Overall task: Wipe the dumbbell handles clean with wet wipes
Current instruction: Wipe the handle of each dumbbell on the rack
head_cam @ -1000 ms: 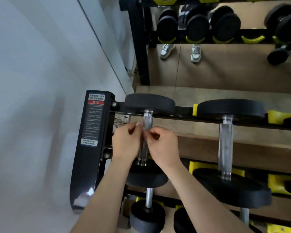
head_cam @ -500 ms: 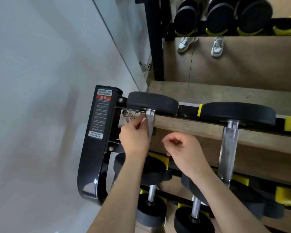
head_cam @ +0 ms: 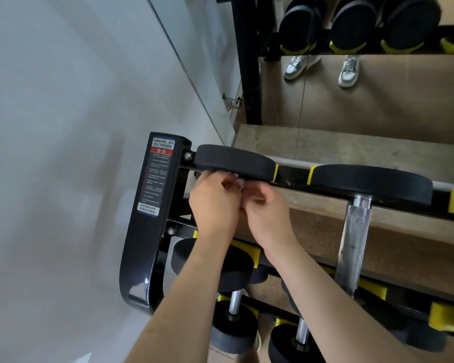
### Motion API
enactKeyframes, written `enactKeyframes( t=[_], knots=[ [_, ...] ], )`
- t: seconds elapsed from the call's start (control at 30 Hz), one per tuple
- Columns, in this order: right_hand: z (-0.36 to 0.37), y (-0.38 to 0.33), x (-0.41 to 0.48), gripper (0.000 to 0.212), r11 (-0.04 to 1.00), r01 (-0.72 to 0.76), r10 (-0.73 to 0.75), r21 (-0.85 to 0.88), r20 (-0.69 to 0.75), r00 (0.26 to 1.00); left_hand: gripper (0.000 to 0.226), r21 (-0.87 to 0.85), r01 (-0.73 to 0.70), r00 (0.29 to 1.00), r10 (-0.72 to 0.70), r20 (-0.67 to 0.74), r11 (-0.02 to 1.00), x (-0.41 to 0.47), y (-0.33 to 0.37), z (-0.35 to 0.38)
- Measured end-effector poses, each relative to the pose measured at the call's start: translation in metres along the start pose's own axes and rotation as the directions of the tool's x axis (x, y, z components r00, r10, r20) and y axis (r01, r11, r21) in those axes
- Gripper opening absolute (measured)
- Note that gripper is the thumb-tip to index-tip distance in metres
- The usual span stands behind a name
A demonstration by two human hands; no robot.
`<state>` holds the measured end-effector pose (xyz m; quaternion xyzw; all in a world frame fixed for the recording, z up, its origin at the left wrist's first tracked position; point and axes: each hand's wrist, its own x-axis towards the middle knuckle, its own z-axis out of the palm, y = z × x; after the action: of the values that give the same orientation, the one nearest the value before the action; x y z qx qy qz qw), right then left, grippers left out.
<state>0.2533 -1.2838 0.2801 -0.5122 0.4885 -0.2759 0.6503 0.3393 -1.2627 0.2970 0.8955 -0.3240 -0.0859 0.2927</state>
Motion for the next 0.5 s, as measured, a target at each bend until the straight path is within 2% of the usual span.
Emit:
enactKeyframes(
  t=[0.1, 0.17, 0.2, 0.27, 0.33, 0.43, 0.5],
  knots=[
    [0.007, 0.0, 0.008, 0.024, 0.982, -0.071, 0.074, 0.177, -0.009, 0.997, 0.006, -0.126, 0.049, 0.996, -0.058, -0.071, 0.991, -0.002, 0.005, 0.007],
    [0.006, 0.001, 0.004, 0.026, 0.945, -0.138, 0.127, 0.297, 0.057, 0.99, 0.007, -0.156, 0.101, 0.994, -0.104, -0.014, 0.983, -0.002, 0.002, -0.001],
    [0.006, 0.004, 0.003, 0.026, 0.948, -0.134, 0.119, 0.287, 0.07, 0.99, 0.009, -0.092, 0.101, 0.993, -0.095, 0.065, 0.991, 0.0, 0.0, -0.008],
    [0.004, 0.007, 0.0, 0.024, 0.987, -0.084, 0.073, 0.135, 0.086, 0.994, 0.02, 0.152, 0.006, 0.964, -0.046, 0.261, 0.988, 0.003, -0.005, -0.024],
    [0.002, 0.008, -0.003, 0.023, 0.998, -0.04, 0.048, -0.056, 0.155, 0.987, 0.028, 0.339, -0.076, 0.913, -0.071, 0.402, 0.938, 0.001, -0.012, -0.039],
    [-0.001, 0.01, -0.014, 0.015, 0.92, 0.062, 0.055, -0.386, 0.284, 0.957, 0.022, 0.448, -0.057, 0.83, -0.207, 0.518, 0.892, -0.012, -0.027, -0.053],
    [-0.005, 0.012, -0.021, 0.012, 0.877, 0.111, 0.057, -0.467, 0.332, 0.941, 0.015, 0.462, -0.097, 0.79, -0.214, 0.574, 0.881, -0.014, -0.032, -0.057]
  ],
)
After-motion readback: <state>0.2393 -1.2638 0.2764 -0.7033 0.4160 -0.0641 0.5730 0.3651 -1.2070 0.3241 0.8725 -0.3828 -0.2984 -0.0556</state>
